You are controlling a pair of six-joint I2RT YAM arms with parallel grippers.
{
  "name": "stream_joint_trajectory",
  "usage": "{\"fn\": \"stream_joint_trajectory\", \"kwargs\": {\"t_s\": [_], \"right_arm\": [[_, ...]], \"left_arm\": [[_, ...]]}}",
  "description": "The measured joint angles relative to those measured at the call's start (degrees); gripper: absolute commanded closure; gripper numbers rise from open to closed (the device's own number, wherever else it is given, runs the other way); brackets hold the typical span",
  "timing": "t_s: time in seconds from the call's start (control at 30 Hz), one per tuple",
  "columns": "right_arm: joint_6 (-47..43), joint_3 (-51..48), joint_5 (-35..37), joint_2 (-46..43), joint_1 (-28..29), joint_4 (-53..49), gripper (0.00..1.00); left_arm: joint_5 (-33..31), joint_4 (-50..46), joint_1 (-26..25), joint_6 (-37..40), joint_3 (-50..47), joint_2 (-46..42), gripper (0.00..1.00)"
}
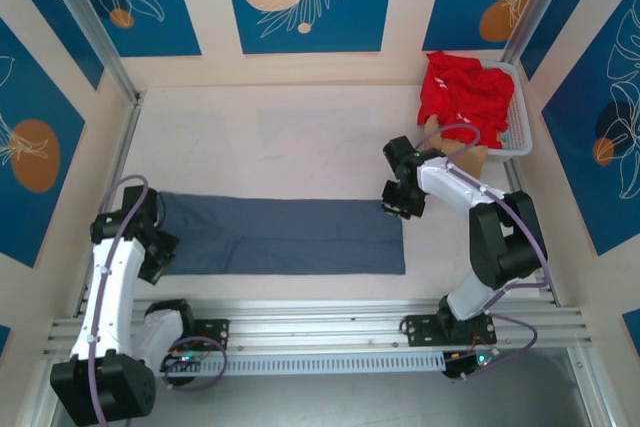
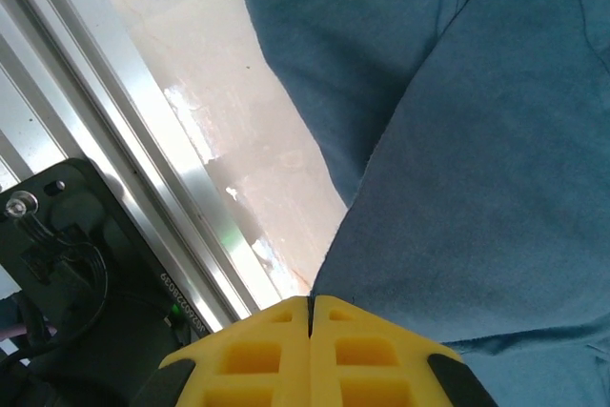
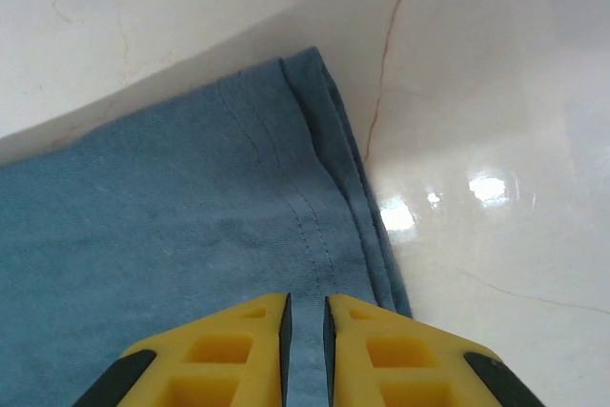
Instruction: Fold and stack the t-shirts
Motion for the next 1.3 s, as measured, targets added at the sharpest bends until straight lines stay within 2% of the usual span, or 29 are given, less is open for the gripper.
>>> {"fn": "stream_joint_trajectory", "kwargs": {"t_s": [0.33, 0.57, 0.77, 0.97, 1.3], "right_arm": [[-0.24, 1.88, 0.04, 1.38, 0.17, 0.42, 0.82], [-0.26, 2.86, 0.22, 3.08, 1.05, 0.42, 0.82], [-0.57, 2.95, 0.02, 3.26, 1.7, 0.66, 0.82], [-2.16, 3.02, -4.74, 4.04, 2.99, 4.33, 0.81], [-1.44, 9.42, -10.1, 15.74, 6.88, 6.56, 0.82]], "left_arm": [[3.67, -3.21, 0.09, -4.98, -0.35, -7.52, 1.0], [5.2, -2.58, 0.09, -5.73, -3.13, -7.1, 1.0], [5.6, 0.72, 0.09, -5.2, -7.72, -3.37, 1.0], [5.31, 4.68, 0.09, -3.56, -7.48, 1.25, 1.0], [5.44, 12.15, 0.09, -3.61, -10.8, 7.45, 1.0]]}}
